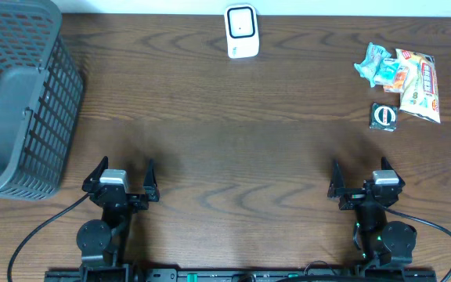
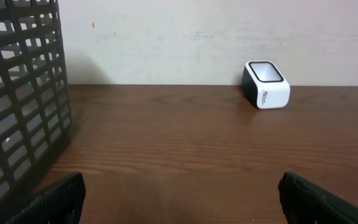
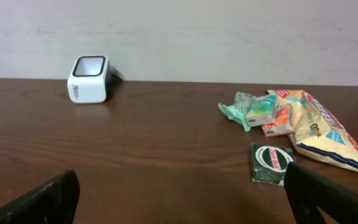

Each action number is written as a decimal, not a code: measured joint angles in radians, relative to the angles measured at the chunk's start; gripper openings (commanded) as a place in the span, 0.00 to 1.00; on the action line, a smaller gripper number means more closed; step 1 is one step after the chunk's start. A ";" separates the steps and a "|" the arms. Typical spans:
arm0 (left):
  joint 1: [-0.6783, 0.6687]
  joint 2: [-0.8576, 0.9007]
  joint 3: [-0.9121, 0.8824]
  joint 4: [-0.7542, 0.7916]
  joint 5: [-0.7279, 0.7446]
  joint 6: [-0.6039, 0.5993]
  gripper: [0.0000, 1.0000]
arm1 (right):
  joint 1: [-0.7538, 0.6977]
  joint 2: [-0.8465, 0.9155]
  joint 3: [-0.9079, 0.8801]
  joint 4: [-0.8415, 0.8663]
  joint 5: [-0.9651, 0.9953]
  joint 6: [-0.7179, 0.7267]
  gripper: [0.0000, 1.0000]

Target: Scan the item barcode

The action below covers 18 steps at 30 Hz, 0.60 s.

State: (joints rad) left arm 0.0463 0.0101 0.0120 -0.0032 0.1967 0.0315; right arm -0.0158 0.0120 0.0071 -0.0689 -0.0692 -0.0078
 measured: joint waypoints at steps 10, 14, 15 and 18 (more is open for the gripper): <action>0.000 0.000 0.000 0.000 0.000 0.000 0.98 | -0.001 0.000 0.000 -0.002 0.019 0.000 0.99; 0.000 0.000 0.000 0.000 0.000 0.000 0.98 | 0.032 0.000 0.000 -0.002 0.035 0.000 0.99; 0.000 0.000 0.000 0.000 0.000 0.000 0.98 | 0.037 0.000 0.000 -0.002 0.036 0.000 0.99; 0.000 0.000 0.000 0.000 0.000 0.000 0.98 | 0.039 0.000 0.000 -0.002 0.040 0.000 0.99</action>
State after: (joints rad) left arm 0.0463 0.0101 0.0116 -0.0032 0.1967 0.0315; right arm 0.0227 0.0120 0.0071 -0.0711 -0.0292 -0.0078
